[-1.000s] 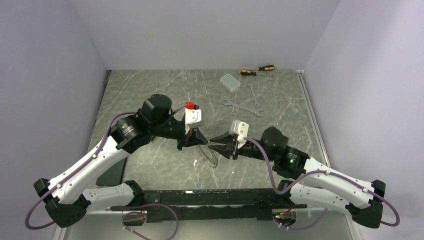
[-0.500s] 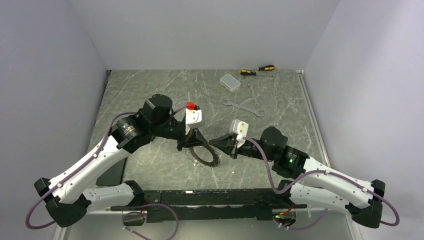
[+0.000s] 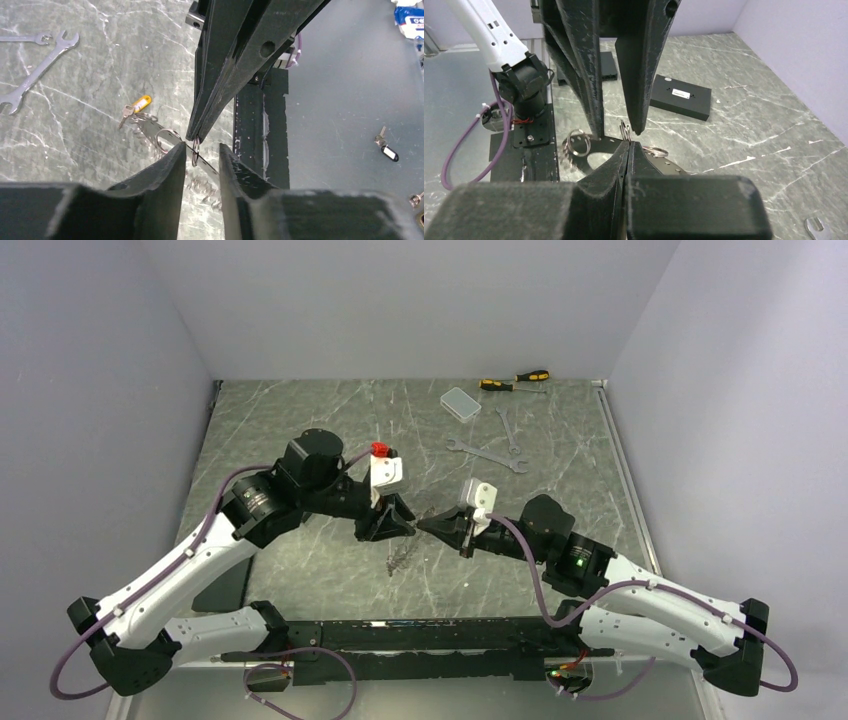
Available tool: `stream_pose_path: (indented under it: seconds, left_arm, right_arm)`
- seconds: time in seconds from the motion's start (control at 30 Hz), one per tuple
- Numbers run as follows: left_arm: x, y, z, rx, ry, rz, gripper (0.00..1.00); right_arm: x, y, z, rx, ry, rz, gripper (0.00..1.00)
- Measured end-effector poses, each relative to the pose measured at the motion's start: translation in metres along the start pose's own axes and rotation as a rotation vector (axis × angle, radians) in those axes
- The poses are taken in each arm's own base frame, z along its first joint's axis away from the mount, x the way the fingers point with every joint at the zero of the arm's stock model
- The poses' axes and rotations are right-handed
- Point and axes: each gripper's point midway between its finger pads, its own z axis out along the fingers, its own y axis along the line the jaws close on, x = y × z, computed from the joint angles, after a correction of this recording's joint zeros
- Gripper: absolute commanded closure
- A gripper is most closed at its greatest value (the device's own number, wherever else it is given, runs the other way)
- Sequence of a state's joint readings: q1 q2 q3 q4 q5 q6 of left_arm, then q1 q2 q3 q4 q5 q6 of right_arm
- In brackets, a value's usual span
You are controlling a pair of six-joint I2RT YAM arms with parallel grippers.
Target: Put the keys on the keyring
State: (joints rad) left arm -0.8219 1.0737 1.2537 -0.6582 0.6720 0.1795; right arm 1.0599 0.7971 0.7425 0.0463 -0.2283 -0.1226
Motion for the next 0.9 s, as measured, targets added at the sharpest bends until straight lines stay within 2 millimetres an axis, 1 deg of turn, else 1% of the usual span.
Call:
stream_pose_path:
  seconds: [0.07, 0.13, 0.17, 0.27, 0.43, 0.67, 0.9]
  left_arm:
    - [-0.002, 0.001, 0.000, -0.011, -0.014, 0.001, 0.51]
    - [-0.003, 0.002, -0.001, -0.024, -0.026, -0.003, 0.50]
    - [-0.003, 0.003, -0.001, -0.031, -0.030, -0.007, 0.52]
    - [-0.001, 0.003, -0.004, -0.053, -0.042, -0.019, 0.62]
    - [-0.002, 0.004, -0.009, -0.088, -0.065, -0.029, 0.67]
    - [-0.005, 0.006, -0.009, -0.109, -0.095, -0.021, 0.70]
    - [-0.005, 0.008, -0.005, -0.103, -0.121, -0.034, 0.76]
  right_arm:
    - [0.003, -0.001, 0.000, 0.006, -0.001, 0.005, 1.00]
    - [0.008, -0.001, 0.000, 0.011, 0.005, 0.013, 1.00]
    - [0.010, -0.001, 0.001, 0.013, 0.009, 0.016, 1.00]
    - [0.011, -0.001, 0.000, 0.018, 0.007, 0.020, 1.00]
    - [0.002, -0.002, -0.003, 0.023, -0.026, 0.013, 1.00]
    - [-0.010, -0.002, -0.008, 0.031, -0.079, 0.009, 1.00]
    - [-0.009, -0.004, -0.008, 0.045, -0.094, 0.025, 1.00]
